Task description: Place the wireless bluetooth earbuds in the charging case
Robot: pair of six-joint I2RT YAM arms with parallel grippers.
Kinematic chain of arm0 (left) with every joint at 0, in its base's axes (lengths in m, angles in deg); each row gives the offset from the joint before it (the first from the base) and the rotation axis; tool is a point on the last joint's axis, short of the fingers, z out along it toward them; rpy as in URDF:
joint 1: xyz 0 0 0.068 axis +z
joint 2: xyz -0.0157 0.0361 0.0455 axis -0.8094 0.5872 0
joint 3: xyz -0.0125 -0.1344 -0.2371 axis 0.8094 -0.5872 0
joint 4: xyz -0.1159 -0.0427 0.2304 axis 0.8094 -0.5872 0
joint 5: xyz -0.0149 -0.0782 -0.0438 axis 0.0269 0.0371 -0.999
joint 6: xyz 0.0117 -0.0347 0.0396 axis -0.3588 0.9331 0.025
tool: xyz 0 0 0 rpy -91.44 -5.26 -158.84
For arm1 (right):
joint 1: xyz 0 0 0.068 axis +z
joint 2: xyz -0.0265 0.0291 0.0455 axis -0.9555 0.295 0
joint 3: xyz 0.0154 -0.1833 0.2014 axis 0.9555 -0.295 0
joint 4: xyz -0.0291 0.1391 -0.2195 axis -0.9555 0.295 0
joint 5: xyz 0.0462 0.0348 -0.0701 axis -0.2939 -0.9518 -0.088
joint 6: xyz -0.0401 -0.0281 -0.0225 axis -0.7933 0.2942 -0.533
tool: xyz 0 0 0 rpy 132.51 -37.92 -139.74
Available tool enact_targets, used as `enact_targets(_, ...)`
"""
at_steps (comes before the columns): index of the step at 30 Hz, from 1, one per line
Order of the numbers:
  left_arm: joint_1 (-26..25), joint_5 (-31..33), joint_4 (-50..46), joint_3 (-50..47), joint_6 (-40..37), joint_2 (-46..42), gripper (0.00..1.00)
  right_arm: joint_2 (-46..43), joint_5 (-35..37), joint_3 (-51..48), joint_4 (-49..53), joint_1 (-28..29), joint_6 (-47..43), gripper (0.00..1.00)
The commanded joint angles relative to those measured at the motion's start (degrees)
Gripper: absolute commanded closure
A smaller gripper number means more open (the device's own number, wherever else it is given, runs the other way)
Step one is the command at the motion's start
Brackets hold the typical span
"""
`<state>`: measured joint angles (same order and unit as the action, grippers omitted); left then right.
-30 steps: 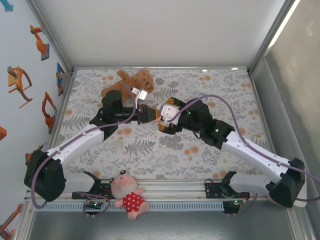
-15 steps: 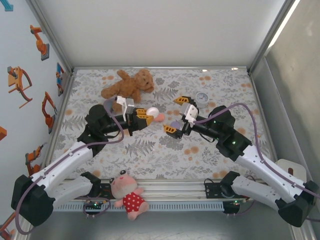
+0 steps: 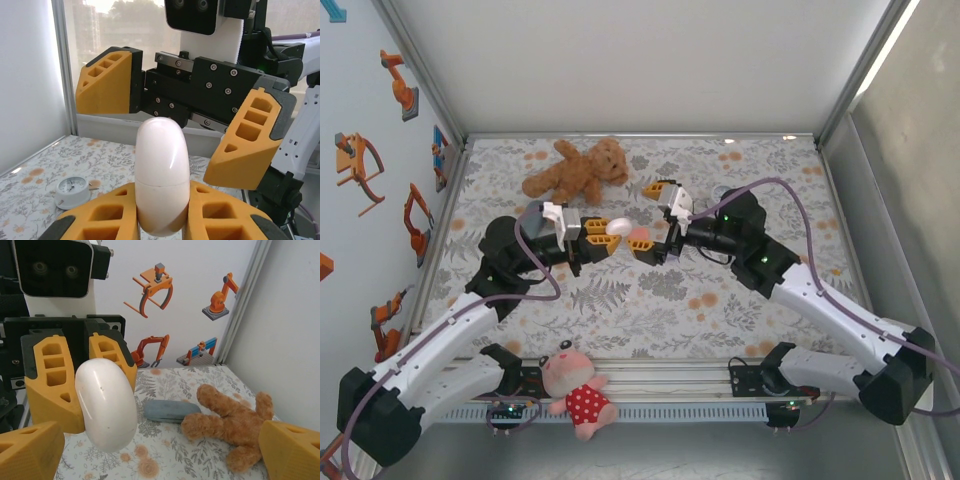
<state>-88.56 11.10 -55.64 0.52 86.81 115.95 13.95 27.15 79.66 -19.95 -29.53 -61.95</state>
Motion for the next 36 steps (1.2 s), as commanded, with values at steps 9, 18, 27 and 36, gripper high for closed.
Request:
enact_targets(9, -0.3, -0.2, -1.3, -0.1, -2.8, -1.5, 1.0, 2.2, 0.3, 4.0, -2.9, -0.1, 1.6, 0.14)
enact_targets(18, -0.4, -0.2, -1.9, 0.2, -3.5, -1.3, 1.0, 2.9, 3.7, 5.6, -1.4, -0.1, 1.4, 0.21)
enact_targets(27, -0.3, -0.3, -2.9, 0.4, -3.5, -1.5, 1.0, 3.9, 4.9, 7.3, -0.1, -0.1, 1.5, 0.23)
enact_targets(36, -0.3, 0.5, -3.8, 0.3, -3.7, -1.8, 1.0, 3.4, 4.8, 8.3, 0.7, -0.1, 1.9, 0.24)
